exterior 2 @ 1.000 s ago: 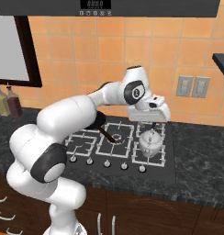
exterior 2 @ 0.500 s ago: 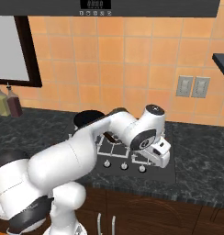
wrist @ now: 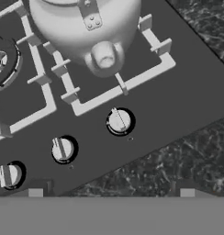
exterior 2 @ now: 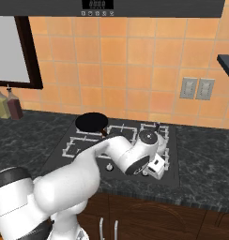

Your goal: Pick the kettle from the counter and place it on a stove burner. Then turn the burner on.

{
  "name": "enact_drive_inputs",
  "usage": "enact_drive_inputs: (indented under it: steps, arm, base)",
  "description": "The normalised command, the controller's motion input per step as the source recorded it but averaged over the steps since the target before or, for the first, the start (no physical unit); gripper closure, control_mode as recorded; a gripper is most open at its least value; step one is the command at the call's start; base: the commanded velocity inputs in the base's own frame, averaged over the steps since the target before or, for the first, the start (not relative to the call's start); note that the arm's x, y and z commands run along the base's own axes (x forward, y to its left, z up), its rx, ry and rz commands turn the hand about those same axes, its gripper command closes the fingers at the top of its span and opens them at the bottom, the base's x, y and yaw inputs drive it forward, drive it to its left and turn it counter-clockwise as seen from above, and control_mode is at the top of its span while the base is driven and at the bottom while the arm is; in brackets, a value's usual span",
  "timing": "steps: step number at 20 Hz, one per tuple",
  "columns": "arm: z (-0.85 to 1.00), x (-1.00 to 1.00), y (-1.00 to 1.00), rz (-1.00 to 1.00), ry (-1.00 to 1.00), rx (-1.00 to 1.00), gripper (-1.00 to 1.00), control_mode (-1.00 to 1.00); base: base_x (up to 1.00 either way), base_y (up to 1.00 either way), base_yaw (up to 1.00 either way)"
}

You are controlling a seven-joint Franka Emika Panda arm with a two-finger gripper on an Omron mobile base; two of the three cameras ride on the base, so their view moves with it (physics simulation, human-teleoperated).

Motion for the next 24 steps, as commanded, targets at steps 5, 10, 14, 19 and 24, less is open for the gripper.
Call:
enact_drive_inputs:
  steps: [5, 10, 14, 19, 24]
  arm:
    - [-0.09, 0.29, 0.02, 0.13, 0.09, -0.06, -1.0, -1.0]
    - [-0.36, 0.04, -0.36, 0.12, 0.01, -0.04, -1.0, -1.0]
    - [-0.21, 0.05, -0.16, 0.07, -0.01, -0.01, -1.0, -1.0]
    - [-0.07, 0.3, 0.0, 0.0, 0.0, 0.0, -1.0, -1.0]
    - [-0.21, 0.2, 0.05, 0.0, -0.01, -0.05, -1.0, -1.0]
  base:
    - [0.0, 0.0, 0.0]
    - [0.0, 0.0, 0.0]
    - [0.0, 0.0, 0.0]
    - [0.0, 0.0, 0.0]
    - [0.0, 0.0, 0.0]
